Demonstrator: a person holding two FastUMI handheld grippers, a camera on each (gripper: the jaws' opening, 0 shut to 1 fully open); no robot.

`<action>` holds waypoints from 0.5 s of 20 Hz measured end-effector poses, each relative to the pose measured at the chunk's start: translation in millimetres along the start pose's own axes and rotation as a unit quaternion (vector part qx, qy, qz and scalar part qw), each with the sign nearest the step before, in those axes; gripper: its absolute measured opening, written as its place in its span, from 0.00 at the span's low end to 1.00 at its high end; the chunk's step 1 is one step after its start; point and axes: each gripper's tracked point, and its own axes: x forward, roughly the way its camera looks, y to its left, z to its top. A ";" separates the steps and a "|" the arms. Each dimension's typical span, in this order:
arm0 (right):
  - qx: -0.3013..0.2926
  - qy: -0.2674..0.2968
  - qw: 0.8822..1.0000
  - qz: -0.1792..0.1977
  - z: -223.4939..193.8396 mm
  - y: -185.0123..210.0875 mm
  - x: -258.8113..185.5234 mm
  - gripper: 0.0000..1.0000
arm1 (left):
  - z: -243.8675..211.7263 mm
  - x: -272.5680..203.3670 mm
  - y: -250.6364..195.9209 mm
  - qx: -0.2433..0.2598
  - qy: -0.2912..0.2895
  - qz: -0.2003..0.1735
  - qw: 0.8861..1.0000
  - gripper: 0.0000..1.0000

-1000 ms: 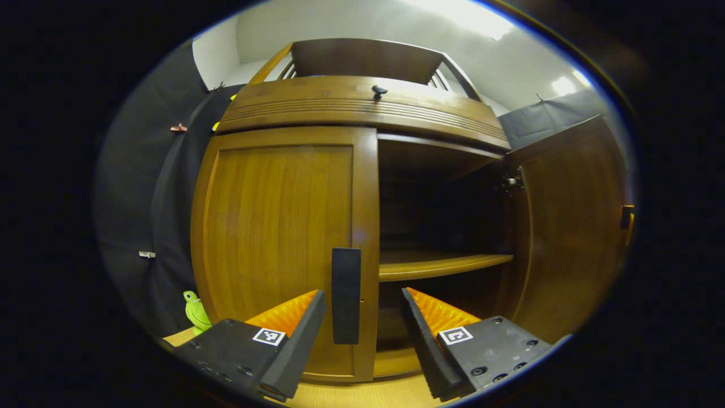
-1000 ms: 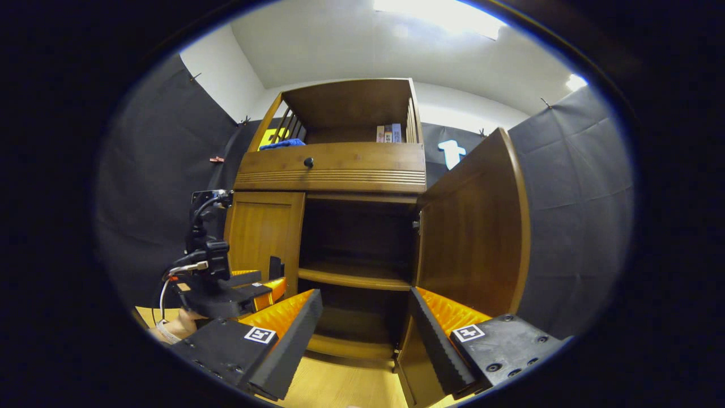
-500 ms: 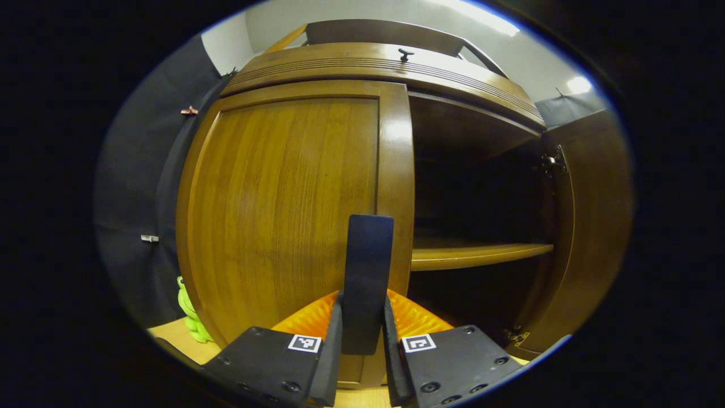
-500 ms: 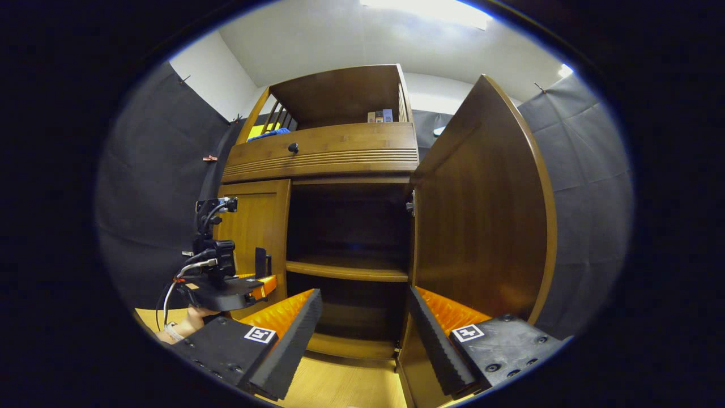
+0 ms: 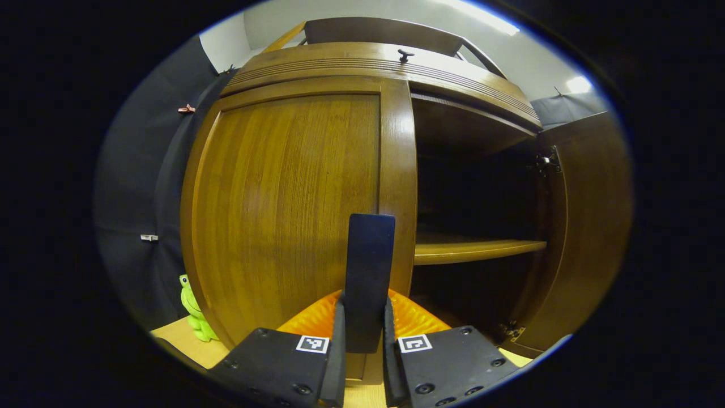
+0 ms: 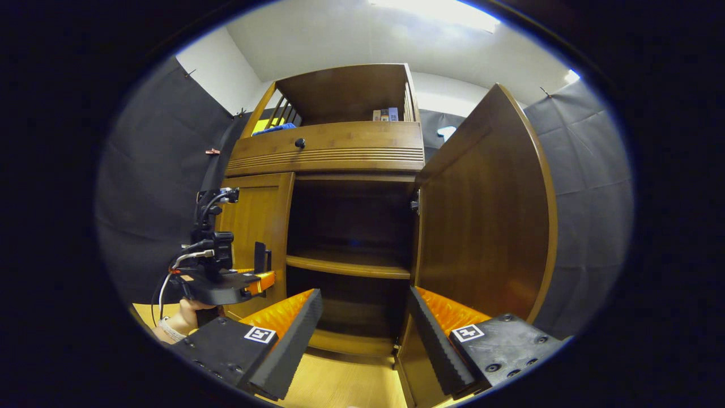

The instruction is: Open the right door of the double-door shoe cabinet with the right hand, and open the left door with the left hand.

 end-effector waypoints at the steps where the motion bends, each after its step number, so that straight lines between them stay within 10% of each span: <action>1: -0.002 0.001 1.000 0.000 0.5 1.7 -0.4 0.95 | -0.4 -6.0 0.4 -0.003 0.001 -0.006 1.000 0.30; 10: -0.011 0.021 1.000 0.006 -1.0 27.2 -31.2 0.98 | 1.6 -60.7 13.3 -0.004 0.008 -0.024 1.000 0.30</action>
